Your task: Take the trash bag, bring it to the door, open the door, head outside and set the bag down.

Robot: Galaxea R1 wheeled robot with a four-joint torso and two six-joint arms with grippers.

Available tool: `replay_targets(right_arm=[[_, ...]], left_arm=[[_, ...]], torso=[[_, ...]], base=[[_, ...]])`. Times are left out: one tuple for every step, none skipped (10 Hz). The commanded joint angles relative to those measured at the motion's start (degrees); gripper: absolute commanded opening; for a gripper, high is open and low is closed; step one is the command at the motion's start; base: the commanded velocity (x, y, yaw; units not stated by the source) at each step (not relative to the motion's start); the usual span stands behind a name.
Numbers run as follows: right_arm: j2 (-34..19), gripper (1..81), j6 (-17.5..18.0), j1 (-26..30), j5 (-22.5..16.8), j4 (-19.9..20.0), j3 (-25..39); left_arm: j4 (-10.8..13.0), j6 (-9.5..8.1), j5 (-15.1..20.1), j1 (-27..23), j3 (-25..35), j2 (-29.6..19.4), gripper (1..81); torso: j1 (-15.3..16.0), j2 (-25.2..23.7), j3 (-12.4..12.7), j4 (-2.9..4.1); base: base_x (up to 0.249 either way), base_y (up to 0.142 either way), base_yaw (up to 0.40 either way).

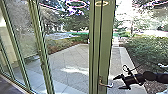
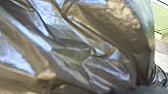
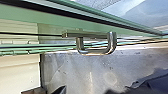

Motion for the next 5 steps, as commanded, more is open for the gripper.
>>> replay_targets(right_arm=[[3.88, 81.1, 2.09, 8.50, -1.35, -0.51, -5.70], [5.89, 81.1, 2.61, 8.68, -1.52, -0.94, -7.88], [7.49, 81.1, 3.14, 8.68, -2.49, -1.13, -9.92], [9.42, 81.1, 4.11, 8.86, -4.25, -2.27, -12.03], [11.08, 81.1, 6.19, 8.86, -4.60, -3.83, -13.34]], left_arm=[[-0.78, 0.06, 3.03, -3.63, 0.20, 0.22, 1.0], [-0.87, 0.06, 3.03, -3.55, 0.20, 0.22, 1.0], [-0.96, 0.06, 3.03, -3.55, 0.20, 0.22, 1.0], [-0.96, 0.06, 3.03, -3.55, 0.20, 0.22, 1.0], [-0.96, 0.06, 3.03, -3.55, 0.20, 0.30, 1.0]], torso=[[0.00, 0.00, 0.00, 0.00], [0.02, 0.00, -0.02, 0.00], [0.02, 0.00, -0.02, 0.00], [0.02, 0.00, -0.02, 0.00], [0.02, 0.02, -0.02, 0.00]], base=[[0.000, 0.000, 0.000], [0.000, 0.000, 0.000], [0.000, 0.000, 0.000], [0.000, 0.000, 0.000], [0.000, 0.000, 0.000]])
